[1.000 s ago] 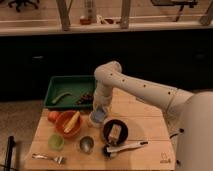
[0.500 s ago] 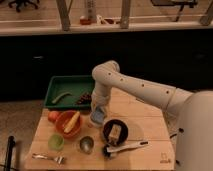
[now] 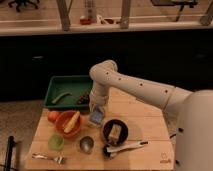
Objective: Place sponge in paper cup
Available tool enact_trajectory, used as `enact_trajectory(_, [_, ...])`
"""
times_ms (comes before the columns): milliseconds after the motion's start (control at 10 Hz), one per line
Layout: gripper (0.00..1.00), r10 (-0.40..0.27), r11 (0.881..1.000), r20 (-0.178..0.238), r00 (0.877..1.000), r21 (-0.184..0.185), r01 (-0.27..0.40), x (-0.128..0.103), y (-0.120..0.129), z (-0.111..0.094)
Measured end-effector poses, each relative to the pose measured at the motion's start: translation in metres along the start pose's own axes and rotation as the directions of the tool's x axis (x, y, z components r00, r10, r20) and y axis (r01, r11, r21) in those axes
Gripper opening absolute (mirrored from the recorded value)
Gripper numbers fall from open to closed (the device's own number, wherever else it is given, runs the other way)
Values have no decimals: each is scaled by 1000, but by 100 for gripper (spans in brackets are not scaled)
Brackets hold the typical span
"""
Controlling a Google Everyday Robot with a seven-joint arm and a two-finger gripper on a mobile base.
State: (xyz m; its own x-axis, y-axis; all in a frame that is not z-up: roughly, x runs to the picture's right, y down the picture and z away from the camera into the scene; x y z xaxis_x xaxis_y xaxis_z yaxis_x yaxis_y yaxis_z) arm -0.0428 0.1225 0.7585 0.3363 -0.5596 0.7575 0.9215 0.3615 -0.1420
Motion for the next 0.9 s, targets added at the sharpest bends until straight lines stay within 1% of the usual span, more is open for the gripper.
enact_trajectory(100, [46,0,1000,1,1000,-3,0,0,0,0])
enact_trajectory(200, [58,0,1000,3,1000,-8,0,0,0,-1])
enact_trajectory(400, [76,-5,1000,5,1000,-18,5,0,-2,-1])
enact_trajectory(500, [80,-8,1000,4,1000,-25,9,-1,-3,0])
enact_trajectory(900, [80,-9,999,2,1000,-36,9,1,-4,-1])
